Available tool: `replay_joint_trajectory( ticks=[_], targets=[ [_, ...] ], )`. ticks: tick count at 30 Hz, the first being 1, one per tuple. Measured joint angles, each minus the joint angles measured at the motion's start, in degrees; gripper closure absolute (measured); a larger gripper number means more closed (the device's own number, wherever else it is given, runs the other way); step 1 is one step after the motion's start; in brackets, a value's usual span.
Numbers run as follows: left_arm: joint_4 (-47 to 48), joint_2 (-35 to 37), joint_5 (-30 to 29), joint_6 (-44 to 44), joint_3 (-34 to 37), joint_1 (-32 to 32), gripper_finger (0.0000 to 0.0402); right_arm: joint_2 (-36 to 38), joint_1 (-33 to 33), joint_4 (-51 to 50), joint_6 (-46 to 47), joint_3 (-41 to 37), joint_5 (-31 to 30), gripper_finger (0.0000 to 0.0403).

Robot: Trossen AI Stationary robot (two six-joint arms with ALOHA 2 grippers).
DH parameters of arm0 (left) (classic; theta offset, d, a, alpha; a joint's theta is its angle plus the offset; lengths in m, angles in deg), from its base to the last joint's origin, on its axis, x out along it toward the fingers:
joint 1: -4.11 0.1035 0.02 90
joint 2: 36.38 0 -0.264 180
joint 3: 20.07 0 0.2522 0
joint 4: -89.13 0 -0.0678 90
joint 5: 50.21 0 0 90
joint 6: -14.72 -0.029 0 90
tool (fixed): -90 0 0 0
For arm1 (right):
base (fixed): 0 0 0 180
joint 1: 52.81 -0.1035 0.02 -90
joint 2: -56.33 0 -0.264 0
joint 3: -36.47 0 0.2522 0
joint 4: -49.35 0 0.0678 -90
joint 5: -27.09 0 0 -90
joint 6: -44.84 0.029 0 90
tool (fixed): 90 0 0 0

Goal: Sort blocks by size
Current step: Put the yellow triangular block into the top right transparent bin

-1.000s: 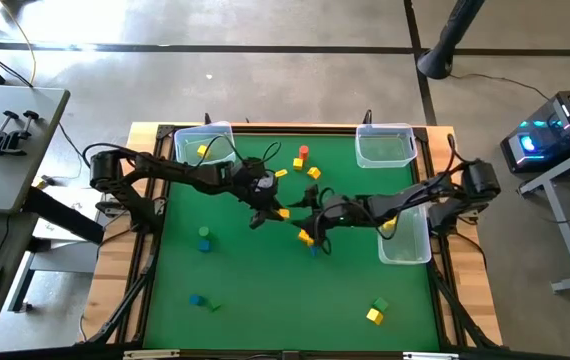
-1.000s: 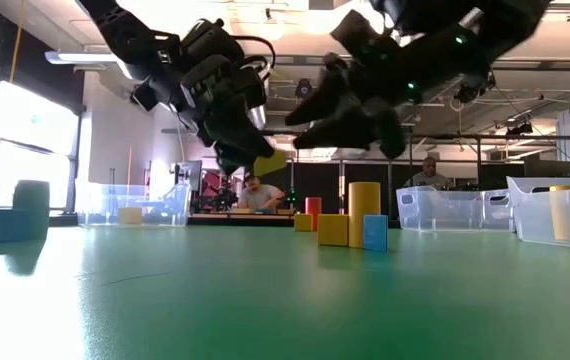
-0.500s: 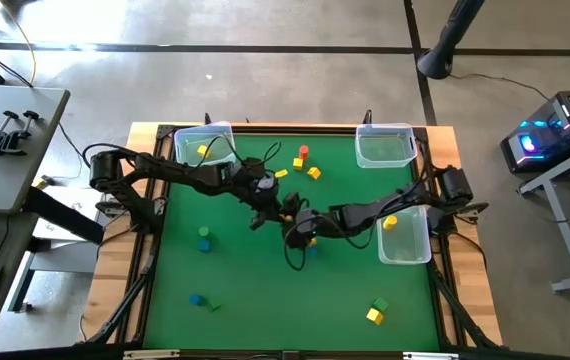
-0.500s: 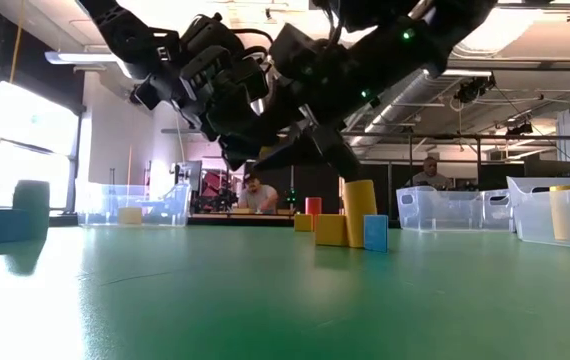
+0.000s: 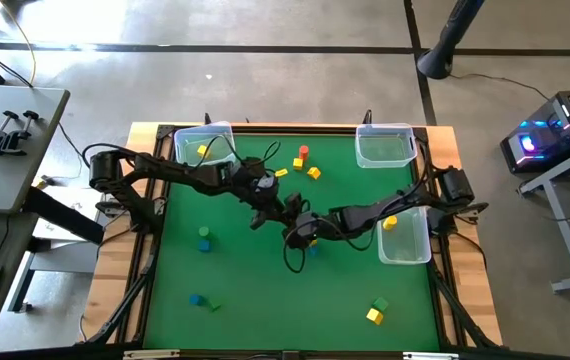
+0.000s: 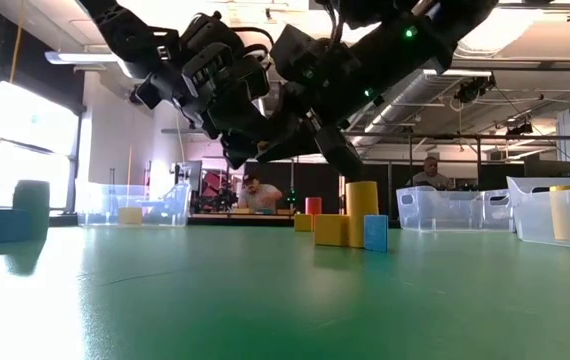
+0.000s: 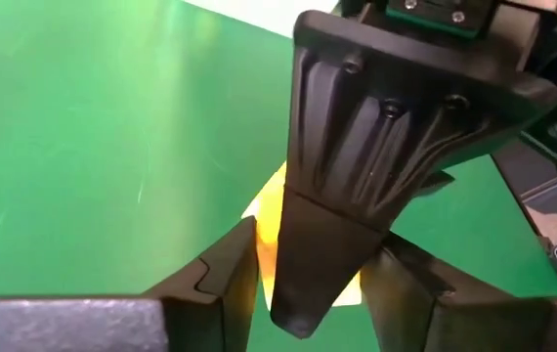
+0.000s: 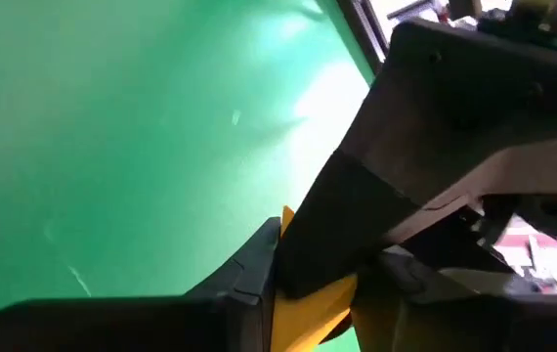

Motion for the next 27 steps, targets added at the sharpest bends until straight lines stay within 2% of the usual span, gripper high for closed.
replay_joint_trajectory(
  ticks=[4,8,10,13,18,25,27],
  targets=[
    [0.81,1.35,0.59,0.94,0.01,0.28,0.0226,1.68,-0.63,-3.95,4.01,-0.24,-3.83,0.0312],
    [2.39,5.81,0.54,0.89,0.01,1.94,0.0209,5.98,-0.33,-10.58,11.54,-0.27,-3.0,0.0324],
    [4.49,9.03,-1.58,-0.02,0.01,2.93,0.0205,8.32,0.33,-14.28,14.46,-0.32,0.18,0.0324],
    [9.05,13.93,-7.33,-1.62,0.01,3.61,0.0203,13.21,2.1,-18.34,18.45,-1.5,3.65,0.0324],
    [16.45,21.16,-20.07,-3.62,0.02,2.19,0.0202,21.97,7.59,-23.52,23.69,-6.24,3.55,0.0323],
    [20.14,24.05,-32.11,-4.07,0.43,-3.11,0.0202,35.6,19.74,-39.83,37.96,-12.21,-1.35,0.0321],
    [19.37,24.01,-34.46,-4.03,1.52,-4.66,0.0202,38.48,24.73,-41.24,40.52,-13.67,-1.2,0.0321]
  ],
)
